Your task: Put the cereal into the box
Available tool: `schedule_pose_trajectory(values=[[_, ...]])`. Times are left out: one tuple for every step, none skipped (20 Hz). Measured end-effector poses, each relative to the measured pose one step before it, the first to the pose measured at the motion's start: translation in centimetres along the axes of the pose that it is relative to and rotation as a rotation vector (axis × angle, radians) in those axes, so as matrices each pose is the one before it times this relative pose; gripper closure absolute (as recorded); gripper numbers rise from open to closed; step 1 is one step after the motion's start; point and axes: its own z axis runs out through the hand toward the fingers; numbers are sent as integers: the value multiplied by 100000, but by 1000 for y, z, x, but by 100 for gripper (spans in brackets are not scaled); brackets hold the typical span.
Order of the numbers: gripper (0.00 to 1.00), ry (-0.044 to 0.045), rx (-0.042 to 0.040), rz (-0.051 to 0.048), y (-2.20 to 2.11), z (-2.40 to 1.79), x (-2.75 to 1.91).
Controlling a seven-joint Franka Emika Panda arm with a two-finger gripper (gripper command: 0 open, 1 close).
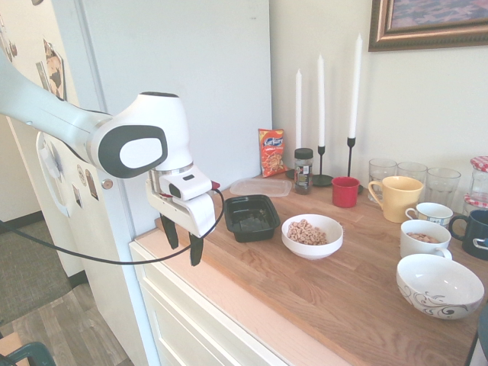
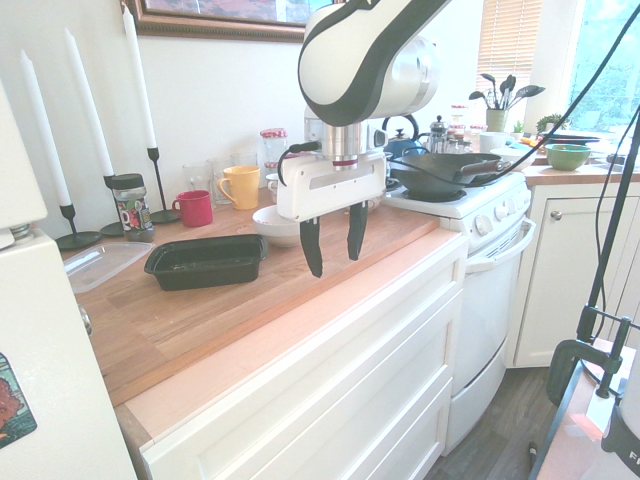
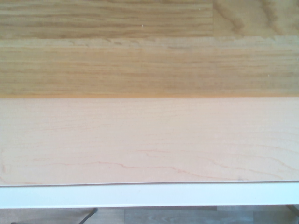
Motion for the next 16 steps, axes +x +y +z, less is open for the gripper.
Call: schedule_pose_trajectory(values=[[0,-17,-7,2,-11,29,12],[0,132,157,47,-4,-16,30],[0,395,491,220,-12,-72,148],[0,646,808,427,-59,-167,326],[0,559,625,585,-46,-187,476],[0,709,762,955,-79,-249,770],[0,851,888,1252,-78,-217,1017],[0,646,508,1057,-67,-121,1082],[0,671,477,1157,-117,-110,1157],[0,776,646,1405,-159,-116,1266],[0,739,562,1435,-207,-122,1357],[0,599,540,1659,-204,-136,1362],[0,679,629,1670,-124,-222,1396],[0,790,621,1679,-51,-337,1451],[0,587,311,1719,35,-408,1414],[0,489,331,1667,42,-463,1385]])
